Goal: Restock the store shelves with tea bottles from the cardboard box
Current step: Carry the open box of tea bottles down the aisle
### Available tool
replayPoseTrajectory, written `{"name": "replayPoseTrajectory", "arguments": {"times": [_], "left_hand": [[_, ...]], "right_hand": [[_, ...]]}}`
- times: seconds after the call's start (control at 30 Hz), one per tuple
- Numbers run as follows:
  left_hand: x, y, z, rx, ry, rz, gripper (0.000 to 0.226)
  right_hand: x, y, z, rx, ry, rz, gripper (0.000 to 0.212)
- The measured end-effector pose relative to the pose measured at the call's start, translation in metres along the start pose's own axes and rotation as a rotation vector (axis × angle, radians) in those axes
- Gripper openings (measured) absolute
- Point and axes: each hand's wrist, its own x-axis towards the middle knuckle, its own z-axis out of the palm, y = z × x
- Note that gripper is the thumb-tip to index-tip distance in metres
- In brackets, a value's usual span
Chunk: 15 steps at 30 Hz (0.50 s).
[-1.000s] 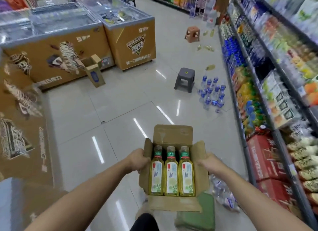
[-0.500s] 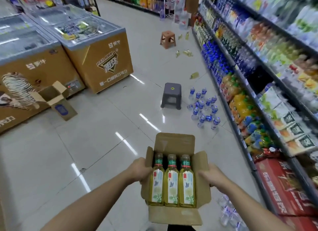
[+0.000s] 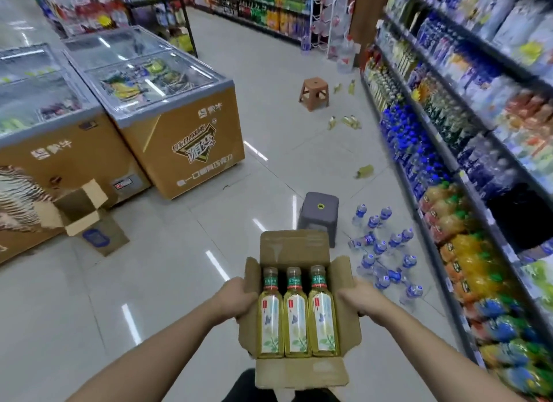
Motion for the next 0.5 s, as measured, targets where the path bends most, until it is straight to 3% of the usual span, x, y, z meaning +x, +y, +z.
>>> {"name": "replayPoseTrajectory", "arguments": {"times": [0.27, 0.5], "left_hand": [[0.214, 0.081, -0.16, -0.006, -0.002, 0.022, 0.034], [0.395, 0.17, -0.319, 0.068, -0.068, 0.027, 0.031]], "right_hand": [[0.207, -0.167, -0.057, -0.026, 0.018, -0.022, 0.008], [0.369, -0.317, -0.092, 0.1, 0.078, 0.025, 0.017]]}}
